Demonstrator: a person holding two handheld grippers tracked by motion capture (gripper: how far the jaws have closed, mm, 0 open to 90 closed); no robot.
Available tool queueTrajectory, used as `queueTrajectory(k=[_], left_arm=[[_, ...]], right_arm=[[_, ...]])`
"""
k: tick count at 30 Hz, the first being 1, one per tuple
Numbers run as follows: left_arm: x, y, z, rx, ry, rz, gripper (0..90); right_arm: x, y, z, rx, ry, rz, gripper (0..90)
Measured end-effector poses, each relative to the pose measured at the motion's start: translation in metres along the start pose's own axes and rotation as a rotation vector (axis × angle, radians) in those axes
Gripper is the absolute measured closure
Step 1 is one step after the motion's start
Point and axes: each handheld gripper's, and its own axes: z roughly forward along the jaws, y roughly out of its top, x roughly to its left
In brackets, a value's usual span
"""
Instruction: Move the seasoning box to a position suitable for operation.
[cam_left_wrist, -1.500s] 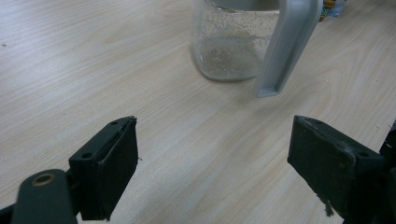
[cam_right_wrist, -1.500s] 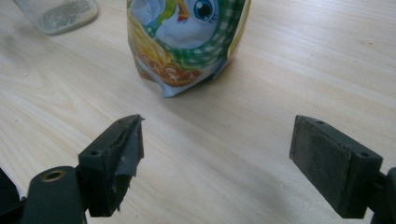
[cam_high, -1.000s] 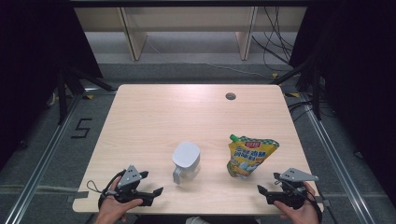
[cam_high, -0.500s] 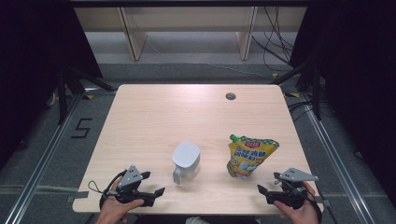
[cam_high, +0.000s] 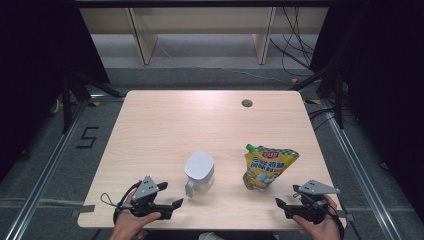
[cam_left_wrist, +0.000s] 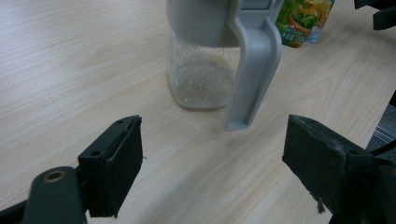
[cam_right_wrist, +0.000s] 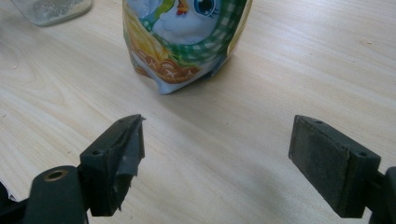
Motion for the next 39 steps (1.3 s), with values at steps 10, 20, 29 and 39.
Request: queueTrajectory(k=[10, 20, 29, 39], left_arm=[[-0.016, 0.013, 0.018, -0.001, 0.016, 0.046, 36.2], [-0.024, 0.019, 0.032, -0.011, 0.033, 0.105, 61.2], [-0.016, 0.020, 0.027, -0.005, 0.044, 0.107, 67.8], [0.008, 0.018, 0.017, -0.006, 0.109, 0.108, 67.8]], right_arm=[[-0.002, 0.001, 0.000, 0.005, -0.003, -0.034, 19.4], [-0.001, 0.001, 0.001, 0.007, 0.005, -0.031, 19.6], [0.002, 0.001, 0.001, 0.016, 0.008, -0.009, 19.8], [0.003, 0.001, 0.002, 0.015, 0.013, -0.009, 20.1]])
